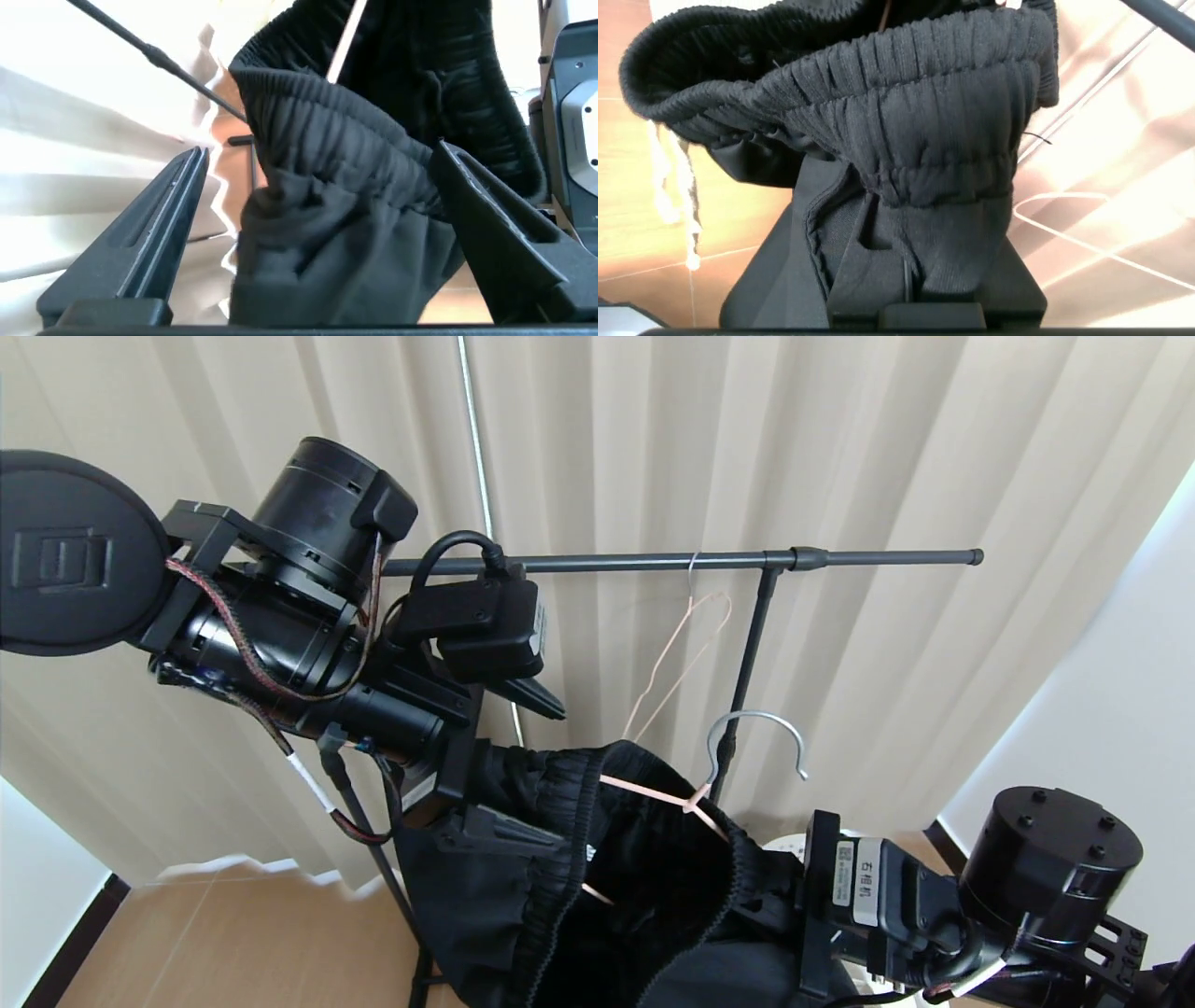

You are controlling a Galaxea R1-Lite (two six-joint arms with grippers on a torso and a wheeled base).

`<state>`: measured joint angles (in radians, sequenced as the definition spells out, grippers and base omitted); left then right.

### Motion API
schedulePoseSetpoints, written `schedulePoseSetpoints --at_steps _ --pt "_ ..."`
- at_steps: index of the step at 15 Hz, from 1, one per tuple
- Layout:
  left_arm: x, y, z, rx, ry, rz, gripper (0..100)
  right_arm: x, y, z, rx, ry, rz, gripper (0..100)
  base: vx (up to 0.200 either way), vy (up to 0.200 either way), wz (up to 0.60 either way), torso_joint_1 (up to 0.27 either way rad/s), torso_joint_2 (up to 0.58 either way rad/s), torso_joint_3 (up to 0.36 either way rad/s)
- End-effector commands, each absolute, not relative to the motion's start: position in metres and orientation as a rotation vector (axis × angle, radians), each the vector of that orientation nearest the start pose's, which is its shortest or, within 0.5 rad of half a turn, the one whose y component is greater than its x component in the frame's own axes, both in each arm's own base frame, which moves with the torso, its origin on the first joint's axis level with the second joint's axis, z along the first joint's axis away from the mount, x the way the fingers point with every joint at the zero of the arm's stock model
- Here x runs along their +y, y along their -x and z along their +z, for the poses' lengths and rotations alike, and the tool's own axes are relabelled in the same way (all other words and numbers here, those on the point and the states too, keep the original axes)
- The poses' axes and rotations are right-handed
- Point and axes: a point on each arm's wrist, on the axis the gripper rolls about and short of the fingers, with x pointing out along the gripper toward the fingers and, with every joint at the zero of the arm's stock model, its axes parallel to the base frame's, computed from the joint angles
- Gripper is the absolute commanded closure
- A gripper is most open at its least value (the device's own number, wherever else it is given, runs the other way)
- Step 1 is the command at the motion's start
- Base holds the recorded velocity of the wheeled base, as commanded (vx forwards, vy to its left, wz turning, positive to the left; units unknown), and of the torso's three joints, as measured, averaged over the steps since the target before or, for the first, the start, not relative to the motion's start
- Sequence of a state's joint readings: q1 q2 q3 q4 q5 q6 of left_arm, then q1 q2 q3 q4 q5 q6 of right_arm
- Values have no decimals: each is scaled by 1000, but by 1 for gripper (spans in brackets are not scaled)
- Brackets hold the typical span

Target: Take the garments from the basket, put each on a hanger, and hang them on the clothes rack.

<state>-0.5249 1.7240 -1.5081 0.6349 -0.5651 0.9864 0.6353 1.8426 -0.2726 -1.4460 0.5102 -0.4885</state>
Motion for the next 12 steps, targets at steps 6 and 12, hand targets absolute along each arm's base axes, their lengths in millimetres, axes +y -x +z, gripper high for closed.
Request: schedulePoseSetpoints --at_steps 6,12 --pt "-170 -254 250 356 -799 -1426 0 163 -190 106 -221 435 1165 100 0 0 0 0 0 0" --pt "-174 -253 248 429 -848 -1512 0 164 -189 106 -224 436 1166 100 0 0 0 0 0 0"
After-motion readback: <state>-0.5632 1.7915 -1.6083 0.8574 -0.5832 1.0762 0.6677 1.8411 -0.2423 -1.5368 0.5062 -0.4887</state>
